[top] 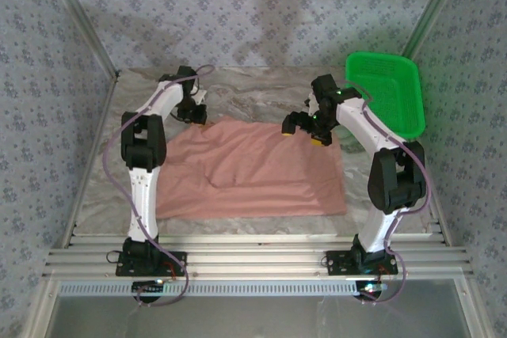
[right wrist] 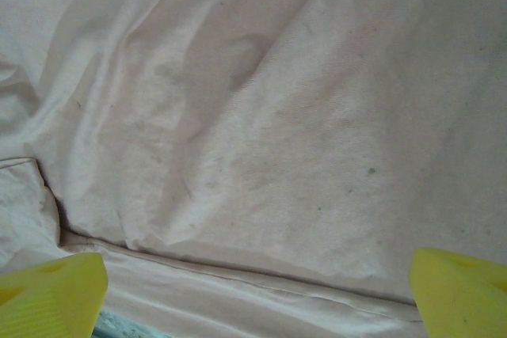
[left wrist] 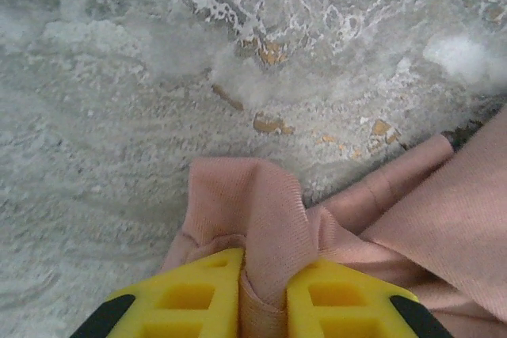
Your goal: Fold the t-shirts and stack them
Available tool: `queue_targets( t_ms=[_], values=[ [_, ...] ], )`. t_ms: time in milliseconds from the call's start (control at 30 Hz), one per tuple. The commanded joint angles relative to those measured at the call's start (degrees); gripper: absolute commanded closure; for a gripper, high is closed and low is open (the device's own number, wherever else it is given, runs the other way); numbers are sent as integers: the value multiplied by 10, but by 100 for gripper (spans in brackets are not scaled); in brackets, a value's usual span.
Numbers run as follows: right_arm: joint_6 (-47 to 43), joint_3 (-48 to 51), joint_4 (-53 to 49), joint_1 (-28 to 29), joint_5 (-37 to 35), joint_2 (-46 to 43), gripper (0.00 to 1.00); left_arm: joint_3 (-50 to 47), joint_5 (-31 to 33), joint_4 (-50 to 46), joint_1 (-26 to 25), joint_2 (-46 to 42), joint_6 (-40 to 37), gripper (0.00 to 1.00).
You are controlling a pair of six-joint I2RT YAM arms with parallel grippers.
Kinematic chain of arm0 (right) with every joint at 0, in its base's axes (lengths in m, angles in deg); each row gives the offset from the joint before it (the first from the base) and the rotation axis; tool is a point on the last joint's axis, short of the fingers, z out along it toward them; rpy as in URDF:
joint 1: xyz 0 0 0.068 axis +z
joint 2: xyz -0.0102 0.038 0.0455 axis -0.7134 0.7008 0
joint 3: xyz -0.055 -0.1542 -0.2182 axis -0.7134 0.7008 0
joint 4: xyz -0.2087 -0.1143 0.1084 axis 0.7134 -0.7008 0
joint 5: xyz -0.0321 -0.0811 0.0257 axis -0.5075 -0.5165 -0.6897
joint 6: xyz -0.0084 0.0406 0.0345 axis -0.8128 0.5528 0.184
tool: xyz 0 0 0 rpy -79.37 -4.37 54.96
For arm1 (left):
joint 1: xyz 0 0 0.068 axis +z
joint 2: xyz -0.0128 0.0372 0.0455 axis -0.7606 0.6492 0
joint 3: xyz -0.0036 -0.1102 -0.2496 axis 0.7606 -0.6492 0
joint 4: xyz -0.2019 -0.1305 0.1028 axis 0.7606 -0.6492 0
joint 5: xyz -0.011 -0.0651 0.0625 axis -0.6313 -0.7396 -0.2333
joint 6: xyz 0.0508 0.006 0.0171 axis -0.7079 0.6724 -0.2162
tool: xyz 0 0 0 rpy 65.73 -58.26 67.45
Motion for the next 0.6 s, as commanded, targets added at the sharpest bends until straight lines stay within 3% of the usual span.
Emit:
queue_targets(
  t_ms=[0,367,567],
  values=[
    [4,0,-4,2,6,-19,0,-31,37,24,-15,-99,-4,83],
    [3,3,-1,-7,13,-18,0,-306,114,127,-101,-313,32,83],
    [3,14,3,-8,16,-21,0,-427,124,146,-163,-402,101,84]
  ],
)
